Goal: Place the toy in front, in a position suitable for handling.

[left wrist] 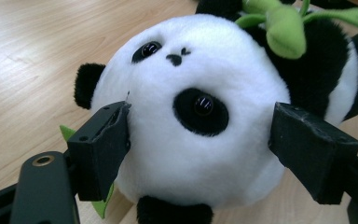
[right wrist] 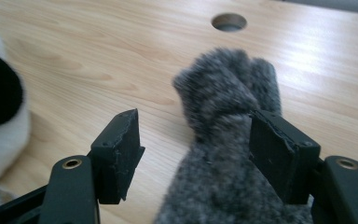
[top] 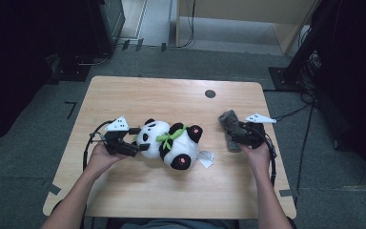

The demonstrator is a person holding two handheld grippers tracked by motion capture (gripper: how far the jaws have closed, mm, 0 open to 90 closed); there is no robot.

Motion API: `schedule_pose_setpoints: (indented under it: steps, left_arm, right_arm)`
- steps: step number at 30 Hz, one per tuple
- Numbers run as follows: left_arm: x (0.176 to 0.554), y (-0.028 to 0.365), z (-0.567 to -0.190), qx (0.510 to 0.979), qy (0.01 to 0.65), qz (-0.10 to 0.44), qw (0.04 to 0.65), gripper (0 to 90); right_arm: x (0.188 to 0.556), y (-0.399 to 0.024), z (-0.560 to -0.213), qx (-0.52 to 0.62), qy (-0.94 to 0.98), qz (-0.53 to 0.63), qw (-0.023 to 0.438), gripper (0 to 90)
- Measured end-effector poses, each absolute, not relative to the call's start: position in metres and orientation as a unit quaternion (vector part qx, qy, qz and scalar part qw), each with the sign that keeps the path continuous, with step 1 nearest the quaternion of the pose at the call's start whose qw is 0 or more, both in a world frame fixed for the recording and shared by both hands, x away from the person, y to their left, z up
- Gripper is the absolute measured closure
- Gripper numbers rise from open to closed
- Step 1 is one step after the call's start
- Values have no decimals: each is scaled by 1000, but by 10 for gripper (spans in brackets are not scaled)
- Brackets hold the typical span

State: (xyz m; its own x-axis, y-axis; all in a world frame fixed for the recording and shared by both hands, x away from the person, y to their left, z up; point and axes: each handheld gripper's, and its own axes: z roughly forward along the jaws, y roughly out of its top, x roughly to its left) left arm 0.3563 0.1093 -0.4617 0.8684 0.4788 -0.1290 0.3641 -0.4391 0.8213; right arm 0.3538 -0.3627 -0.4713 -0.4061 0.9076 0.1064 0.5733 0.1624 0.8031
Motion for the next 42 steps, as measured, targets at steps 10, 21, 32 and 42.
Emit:
schedule_pose_setpoints:
  steps: [10,21,32,42]
  left_arm:
    - [360,109,-474,845,263,53,463,98]
    - [368,111,-482,839,278,9,467,48]
    - [365,111,-479,844,274,23,461,233]
    - [359,107,-470,845,290,33,448,518]
  right_arm:
    - [371,-381,-492,538,725,387,186,369]
    - [380,-375,-505,539,740,360,180,492]
    - [383,-378,-508,543,739,365,159,624]
    - [383,-379,-508,551,735,365,153,746]
